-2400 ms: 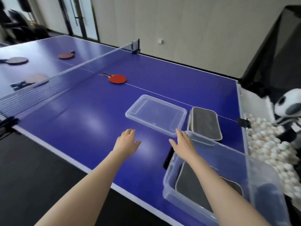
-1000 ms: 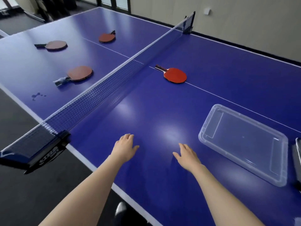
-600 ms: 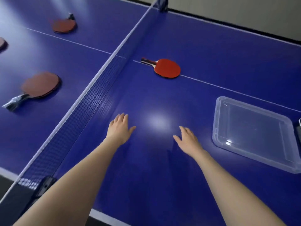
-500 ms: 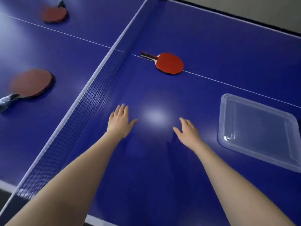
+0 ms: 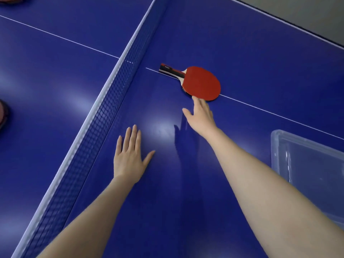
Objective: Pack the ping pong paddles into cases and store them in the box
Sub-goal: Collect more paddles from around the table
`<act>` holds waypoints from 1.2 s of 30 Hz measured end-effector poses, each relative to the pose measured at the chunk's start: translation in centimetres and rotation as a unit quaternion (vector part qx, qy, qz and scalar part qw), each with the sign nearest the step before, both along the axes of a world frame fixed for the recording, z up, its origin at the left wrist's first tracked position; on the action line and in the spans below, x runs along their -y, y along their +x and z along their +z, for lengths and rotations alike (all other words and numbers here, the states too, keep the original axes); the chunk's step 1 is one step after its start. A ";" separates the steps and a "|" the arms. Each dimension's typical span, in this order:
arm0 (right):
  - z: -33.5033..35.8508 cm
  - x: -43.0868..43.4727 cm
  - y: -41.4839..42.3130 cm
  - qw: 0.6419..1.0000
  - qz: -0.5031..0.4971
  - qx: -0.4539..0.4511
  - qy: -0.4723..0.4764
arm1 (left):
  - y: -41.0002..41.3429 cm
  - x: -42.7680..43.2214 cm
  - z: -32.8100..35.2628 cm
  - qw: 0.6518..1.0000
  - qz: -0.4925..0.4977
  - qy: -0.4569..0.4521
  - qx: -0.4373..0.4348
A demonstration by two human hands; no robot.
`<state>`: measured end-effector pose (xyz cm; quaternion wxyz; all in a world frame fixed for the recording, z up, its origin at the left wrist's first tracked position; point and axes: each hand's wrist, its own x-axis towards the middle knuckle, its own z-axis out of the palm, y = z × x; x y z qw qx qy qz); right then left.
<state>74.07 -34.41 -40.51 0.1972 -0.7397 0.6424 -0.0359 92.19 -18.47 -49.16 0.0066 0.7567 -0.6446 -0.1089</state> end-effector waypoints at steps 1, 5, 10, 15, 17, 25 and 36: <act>-0.3 1.6 0.9 1.000 0.005 0.000 -0.006 | 0.0 -0.1 -0.1 1.000 -0.001 -0.008 0.001; -2.0 8.2 4.1 0.998 0.028 -0.017 -0.053 | 0.0 0.0 -0.4 0.999 -0.002 -0.029 -0.014; -4.8 14.0 7.9 0.994 0.069 -0.056 -0.064 | 0.1 0.0 -1.0 0.999 -0.004 -0.042 -0.020; -6.7 15.5 10.2 0.990 0.067 -0.082 -0.096 | 0.3 0.4 -1.6 0.998 0.002 -0.050 -0.033; -6.9 14.0 10.4 0.985 0.071 -0.088 -0.130 | 0.3 0.6 -1.6 0.998 0.004 -0.046 -0.033; -7.4 -0.3 7.3 0.984 0.010 0.094 -0.150 | 0.2 0.7 -0.8 0.999 0.004 -0.034 -0.017; -7.0 -8.4 -0.6 0.905 -0.353 0.176 -0.157 | 0.1 0.5 -1.0 0.998 0.006 -0.056 -0.006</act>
